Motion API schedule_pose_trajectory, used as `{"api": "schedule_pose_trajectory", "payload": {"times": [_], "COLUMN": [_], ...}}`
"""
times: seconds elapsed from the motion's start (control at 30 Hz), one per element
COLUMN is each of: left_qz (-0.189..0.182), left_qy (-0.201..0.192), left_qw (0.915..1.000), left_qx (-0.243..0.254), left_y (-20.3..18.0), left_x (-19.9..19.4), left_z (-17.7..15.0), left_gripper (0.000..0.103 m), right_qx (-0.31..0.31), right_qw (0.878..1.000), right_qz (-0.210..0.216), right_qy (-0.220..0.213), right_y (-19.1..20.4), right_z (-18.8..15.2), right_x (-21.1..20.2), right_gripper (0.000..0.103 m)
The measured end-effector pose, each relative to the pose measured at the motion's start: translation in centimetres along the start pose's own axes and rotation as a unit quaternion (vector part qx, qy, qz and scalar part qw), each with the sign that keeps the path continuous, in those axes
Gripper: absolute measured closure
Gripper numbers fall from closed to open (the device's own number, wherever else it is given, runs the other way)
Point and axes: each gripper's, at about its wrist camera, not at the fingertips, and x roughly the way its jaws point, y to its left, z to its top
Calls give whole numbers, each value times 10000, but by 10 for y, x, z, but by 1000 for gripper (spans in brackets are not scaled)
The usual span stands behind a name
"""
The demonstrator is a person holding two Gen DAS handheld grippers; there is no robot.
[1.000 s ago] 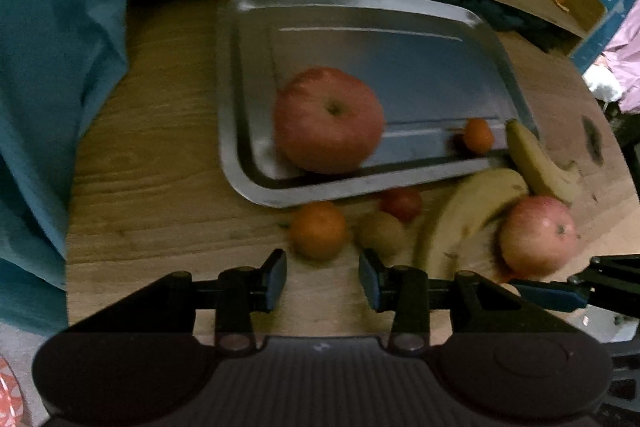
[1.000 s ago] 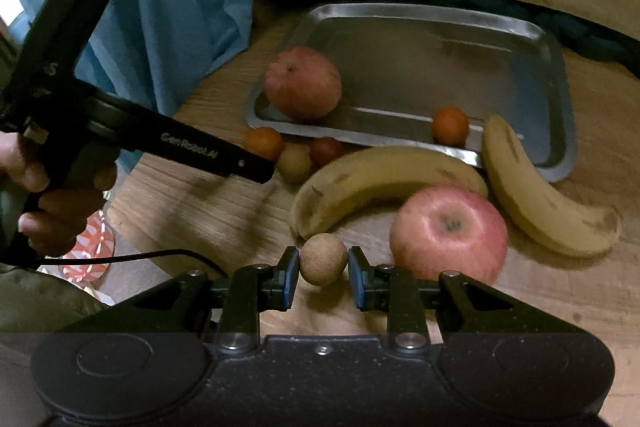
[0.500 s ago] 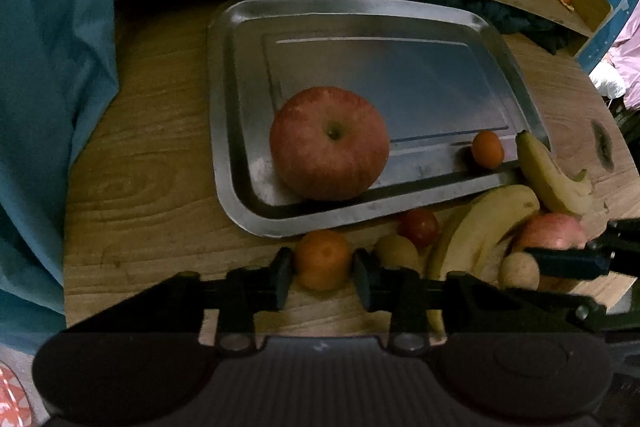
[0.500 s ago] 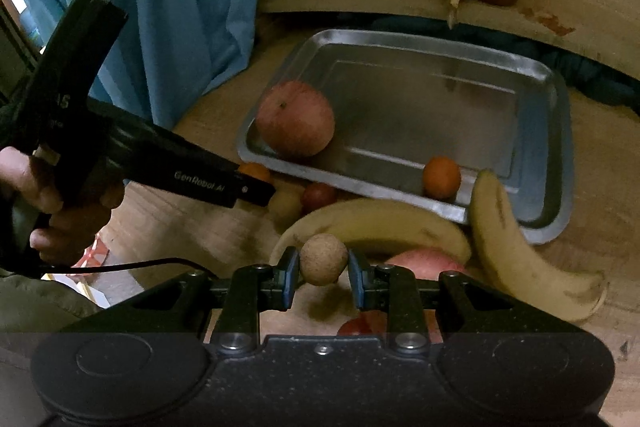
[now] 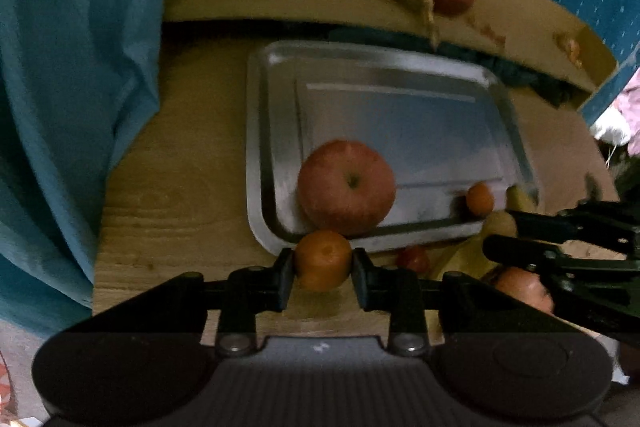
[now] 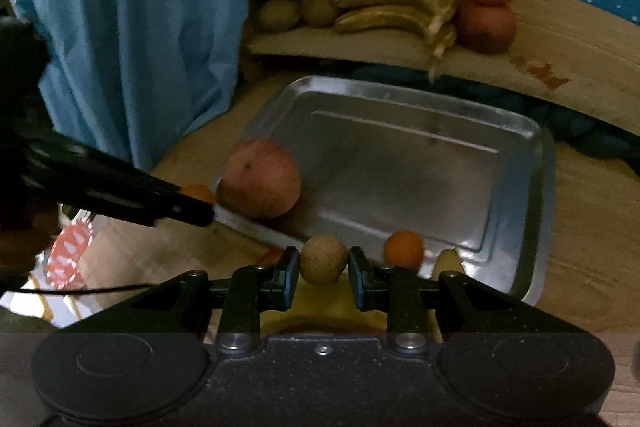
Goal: Organize fruits
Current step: 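Carry the kiwi with the right gripper while the left carries the tangerine toward the tray, then open the right gripper to drop the kiwi in the tray while the left releases the tangerine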
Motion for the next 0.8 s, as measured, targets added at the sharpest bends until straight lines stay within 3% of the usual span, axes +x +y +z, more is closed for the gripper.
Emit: {"api": "schedule_pose_trajectory", "payload": {"times": [0.17,0.4,0.8], "left_qz": [-124,-318,-569], "left_qy": [-288,-422,-174], "left_qw": [9995,9985,9972], "left_qx": [-23,113,459], "left_y": [-11,-36,-80], "left_x": [-14,-1,42], "left_z": [13,29,52], "left_gripper": [69,69,69], "right_qx": [10,117,475], "right_qw": [9999,9992,9965], "right_qz": [-49,-274,-659], "right_qy": [-136,-265,-203], "right_y": [-9,-28,-73], "right_z": [6,6,0], "right_x": [-1,-6,-11], "right_gripper": [75,75,75]}}
